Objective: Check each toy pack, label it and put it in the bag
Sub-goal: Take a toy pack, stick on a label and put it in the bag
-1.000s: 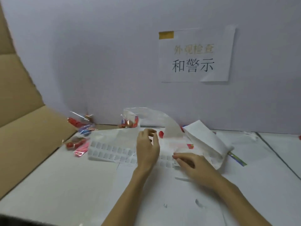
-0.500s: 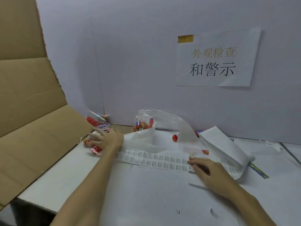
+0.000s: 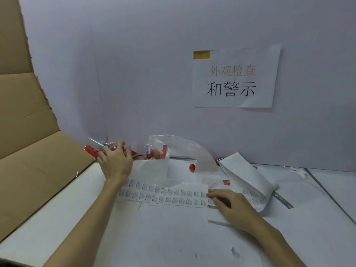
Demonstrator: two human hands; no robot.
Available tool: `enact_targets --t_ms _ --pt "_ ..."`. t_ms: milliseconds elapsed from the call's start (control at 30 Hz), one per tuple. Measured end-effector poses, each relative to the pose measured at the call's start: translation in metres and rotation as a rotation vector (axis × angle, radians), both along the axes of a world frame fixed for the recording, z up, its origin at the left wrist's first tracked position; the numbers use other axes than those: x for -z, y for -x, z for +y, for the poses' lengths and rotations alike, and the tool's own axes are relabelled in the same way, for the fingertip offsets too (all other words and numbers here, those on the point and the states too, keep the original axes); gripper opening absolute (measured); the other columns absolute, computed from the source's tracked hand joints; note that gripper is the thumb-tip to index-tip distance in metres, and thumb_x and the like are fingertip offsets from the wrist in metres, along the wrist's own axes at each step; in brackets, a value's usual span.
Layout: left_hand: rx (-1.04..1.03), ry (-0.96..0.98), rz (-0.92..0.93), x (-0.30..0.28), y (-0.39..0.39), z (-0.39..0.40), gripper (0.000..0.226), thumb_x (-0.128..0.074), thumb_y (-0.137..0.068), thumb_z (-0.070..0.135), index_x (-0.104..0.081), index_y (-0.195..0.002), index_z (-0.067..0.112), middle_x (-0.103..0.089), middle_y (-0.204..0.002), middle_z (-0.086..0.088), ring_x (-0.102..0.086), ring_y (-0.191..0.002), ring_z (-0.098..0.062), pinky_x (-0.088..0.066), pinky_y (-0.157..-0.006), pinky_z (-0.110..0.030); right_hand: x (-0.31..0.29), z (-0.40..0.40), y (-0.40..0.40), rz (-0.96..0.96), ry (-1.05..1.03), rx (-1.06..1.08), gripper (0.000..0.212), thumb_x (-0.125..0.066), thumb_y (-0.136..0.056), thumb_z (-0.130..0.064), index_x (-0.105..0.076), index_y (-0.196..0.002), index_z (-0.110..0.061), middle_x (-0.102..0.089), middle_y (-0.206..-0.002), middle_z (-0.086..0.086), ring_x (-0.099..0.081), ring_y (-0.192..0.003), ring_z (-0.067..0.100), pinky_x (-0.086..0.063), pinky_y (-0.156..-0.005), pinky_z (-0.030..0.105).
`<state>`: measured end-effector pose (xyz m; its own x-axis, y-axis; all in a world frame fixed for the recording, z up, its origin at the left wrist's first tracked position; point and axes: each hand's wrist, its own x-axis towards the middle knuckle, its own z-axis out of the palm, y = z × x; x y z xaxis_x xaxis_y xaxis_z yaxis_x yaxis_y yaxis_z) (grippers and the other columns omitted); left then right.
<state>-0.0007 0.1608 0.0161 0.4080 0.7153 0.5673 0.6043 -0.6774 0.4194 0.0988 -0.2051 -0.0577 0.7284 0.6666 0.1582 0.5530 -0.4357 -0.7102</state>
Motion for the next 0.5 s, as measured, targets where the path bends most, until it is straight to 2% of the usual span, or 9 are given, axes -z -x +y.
enact_targets --t_ms 67,167,233,300,400,500 --pt "0.107 -0.093 -0.126 -0.011 -0.005 -0.025 0.024 -0.066 -0.1 0.024 -0.064 -0.121 0.012 -0.055 -0.123 -0.031 -0.051 -0.115 -0.05 -0.041 -0.096 -0.056 0.0 0.0 0.0 0.002 0.002 0.008 0.027 -0.06 -0.104 -0.028 -0.073 -0.125 -0.038 -0.062 -0.137 -0.023 -0.056 -0.123 -0.007 -0.039 -0.105 0.007" --pt "0.275 -0.231 -0.289 -0.019 -0.014 -0.074 0.032 -0.07 -0.092 -0.003 -0.066 -0.121 0.009 -0.059 -0.118 -0.03 -0.057 -0.107 -0.049 -0.048 -0.088 -0.053 0.0 0.0 0.0 0.013 0.003 0.015 0.027 -0.06 -0.104 -0.029 -0.073 -0.126 -0.037 -0.062 -0.138 -0.022 -0.056 -0.124 -0.006 -0.04 -0.106 0.009" --pt "0.399 -0.319 -0.358 -0.013 -0.019 -0.111 0.043 -0.072 -0.087 -0.009 -0.067 -0.126 0.009 -0.064 -0.116 -0.027 -0.062 -0.1 -0.045 -0.051 -0.083 -0.05 0.001 0.0 -0.001 0.01 -0.009 0.017 0.027 -0.059 -0.104 -0.03 -0.073 -0.126 -0.037 -0.063 -0.136 -0.023 -0.056 -0.123 -0.009 -0.038 -0.104 0.006" --pt "0.483 -0.377 -0.399 0.0 -0.023 -0.146 0.051 -0.072 -0.087 -0.01 -0.065 -0.132 0.013 -0.066 -0.117 -0.02 -0.061 -0.101 -0.038 -0.049 -0.085 -0.045 0.001 0.0 -0.001 0.012 -0.017 0.018 0.027 -0.059 -0.104 -0.031 -0.073 -0.125 -0.038 -0.063 -0.134 -0.026 -0.055 -0.122 -0.012 -0.038 -0.101 0.003" --pt "0.611 -0.494 -0.349 0.024 -0.026 -0.18 0.065 -0.068 -0.086 -0.01 -0.057 -0.14 0.025 -0.064 -0.131 -0.014 -0.059 -0.12 -0.036 -0.038 -0.1 -0.043 0.002 0.001 -0.002 0.0 -0.027 0.027 0.026 -0.06 -0.103 -0.031 -0.074 -0.124 -0.037 -0.064 -0.125 -0.029 -0.056 -0.115 -0.017 -0.038 -0.097 0.001" --pt "0.744 -0.756 -0.145 0.04 -0.027 -0.192 0.072 -0.051 -0.08 -0.006 -0.053 -0.143 0.031 -0.061 -0.141 -0.013 -0.056 -0.135 -0.033 -0.026 -0.112 -0.046 0.004 0.003 -0.002 -0.034 -0.037 0.019 0.026 -0.059 -0.103 -0.029 -0.074 -0.123 -0.035 -0.067 -0.114 -0.031 -0.06 -0.105 -0.017 -0.043 -0.091 0.005"
